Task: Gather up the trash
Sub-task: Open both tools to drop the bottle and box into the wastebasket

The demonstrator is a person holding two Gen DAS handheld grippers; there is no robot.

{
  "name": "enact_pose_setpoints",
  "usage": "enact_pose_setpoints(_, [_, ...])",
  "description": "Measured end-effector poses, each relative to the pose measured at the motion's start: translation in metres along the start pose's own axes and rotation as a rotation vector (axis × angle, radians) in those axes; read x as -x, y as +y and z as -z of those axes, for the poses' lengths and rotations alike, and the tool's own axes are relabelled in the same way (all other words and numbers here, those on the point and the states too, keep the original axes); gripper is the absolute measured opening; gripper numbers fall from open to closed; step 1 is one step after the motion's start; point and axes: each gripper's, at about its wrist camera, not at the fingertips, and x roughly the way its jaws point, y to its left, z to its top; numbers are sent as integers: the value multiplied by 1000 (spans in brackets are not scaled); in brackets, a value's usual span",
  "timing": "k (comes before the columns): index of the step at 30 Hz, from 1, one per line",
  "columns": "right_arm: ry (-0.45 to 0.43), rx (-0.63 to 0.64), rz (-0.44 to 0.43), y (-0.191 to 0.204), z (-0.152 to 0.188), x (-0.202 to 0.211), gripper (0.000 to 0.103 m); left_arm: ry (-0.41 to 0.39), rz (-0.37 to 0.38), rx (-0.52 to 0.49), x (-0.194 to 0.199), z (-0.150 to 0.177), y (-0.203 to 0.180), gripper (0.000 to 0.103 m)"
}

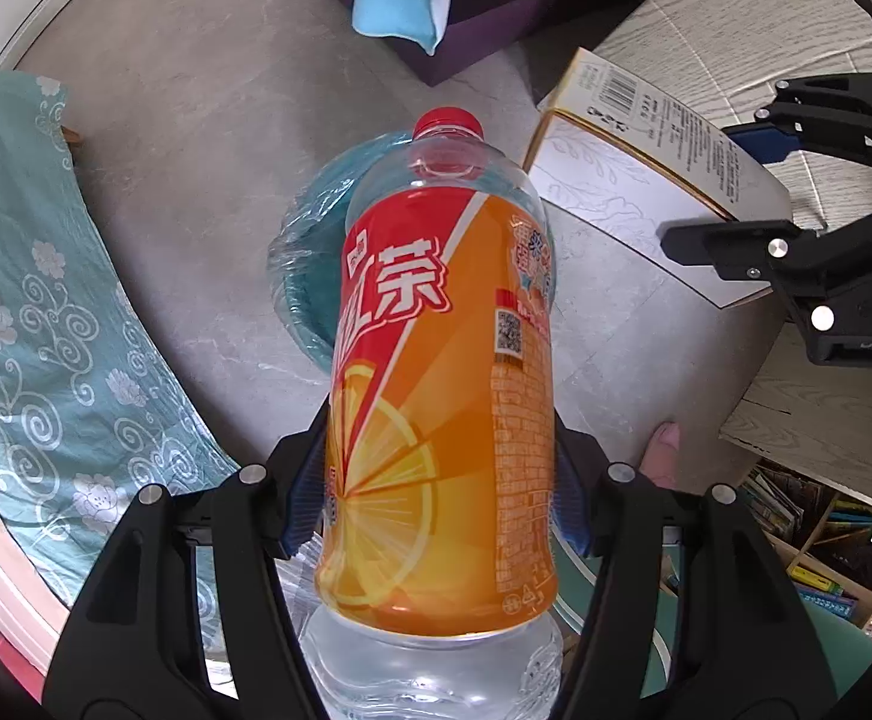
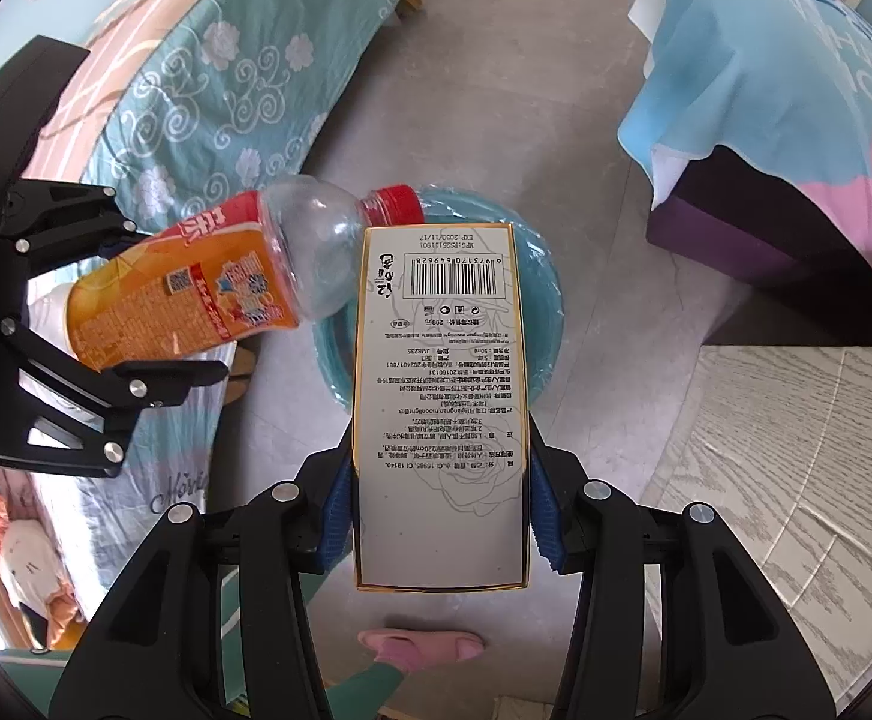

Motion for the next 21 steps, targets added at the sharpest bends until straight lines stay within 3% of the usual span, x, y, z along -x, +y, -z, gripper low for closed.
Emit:
enact_pose_setpoints(2, [10,-17,-6,-1,-2,-4,51,1,-21,3,-3,-1,1,59])
enact_pose_setpoints(4, [7,-33,-6,-3,-2,-5,58,0,-23,8,-4,-2,2,68])
enact_pose_setpoints(6, [-10,-58,-7,-5,-4,-3,72,-11,-20,16,-1,-5,4,74])
enact_pose_setpoints(16, [-22,-80,-13,-8,-3,17,73,-28,0,9,18,-5,8,76])
enact_pose_setpoints(19, [-42,-98,-26,-5,3,37,74,-35,5,22,34,1,8,88])
enact_pose_setpoints(21, [-70,-101,-26,0,11,61,82,-52,14,23,54,6,5,90])
